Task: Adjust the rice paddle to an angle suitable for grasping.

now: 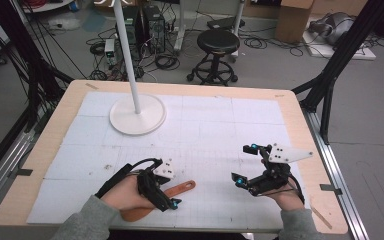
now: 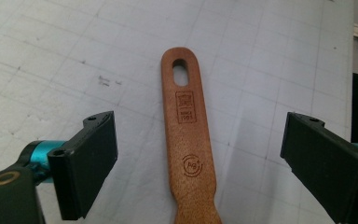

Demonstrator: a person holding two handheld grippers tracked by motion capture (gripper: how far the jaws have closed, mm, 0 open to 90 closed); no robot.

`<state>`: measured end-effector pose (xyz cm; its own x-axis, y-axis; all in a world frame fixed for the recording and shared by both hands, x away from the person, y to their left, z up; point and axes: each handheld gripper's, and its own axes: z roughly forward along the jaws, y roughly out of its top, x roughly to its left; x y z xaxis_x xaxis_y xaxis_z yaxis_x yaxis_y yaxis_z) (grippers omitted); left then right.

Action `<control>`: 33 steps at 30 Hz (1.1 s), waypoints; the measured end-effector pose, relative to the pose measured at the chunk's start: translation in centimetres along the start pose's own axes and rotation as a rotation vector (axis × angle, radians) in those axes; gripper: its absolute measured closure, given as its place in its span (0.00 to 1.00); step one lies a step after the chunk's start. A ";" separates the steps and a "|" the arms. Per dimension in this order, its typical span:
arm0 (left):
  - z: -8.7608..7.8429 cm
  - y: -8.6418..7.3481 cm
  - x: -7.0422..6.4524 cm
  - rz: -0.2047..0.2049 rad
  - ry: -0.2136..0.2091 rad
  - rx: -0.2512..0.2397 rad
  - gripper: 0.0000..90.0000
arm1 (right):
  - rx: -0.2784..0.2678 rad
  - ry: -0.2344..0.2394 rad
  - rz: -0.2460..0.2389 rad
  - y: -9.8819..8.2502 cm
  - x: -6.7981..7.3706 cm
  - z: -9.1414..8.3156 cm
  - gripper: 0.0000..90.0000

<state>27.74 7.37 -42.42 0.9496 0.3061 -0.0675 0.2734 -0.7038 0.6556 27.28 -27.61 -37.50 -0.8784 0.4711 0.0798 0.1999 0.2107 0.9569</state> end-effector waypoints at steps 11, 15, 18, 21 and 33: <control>0.3 -0.6 0.2 -0.014 -0.005 0.037 0.17 | 0.023 -0.006 0.003 -0.2 0.0 0.5 0.00; 0.2 -0.8 0.5 -0.030 -0.001 0.034 0.18 | 0.024 -0.001 0.000 -0.2 -0.1 0.6 0.00; 0.4 -0.9 0.5 -0.034 0.000 0.037 0.19 | 0.027 -0.001 0.006 -0.2 -0.2 0.7 0.00; 0.2 -1.0 0.5 -0.034 0.002 0.039 0.19 | 0.026 0.001 0.004 -0.2 -0.2 0.7 0.00; 0.2 -1.1 0.2 0.015 0.033 0.051 0.23 | 0.026 0.000 0.004 -0.2 -0.2 0.7 0.00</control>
<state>27.64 8.05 -43.31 0.9483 0.3157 -0.0329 0.2678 -0.7400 0.6170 27.72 -27.13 -37.89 -0.8775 0.4721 0.0837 0.2148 0.2310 0.9489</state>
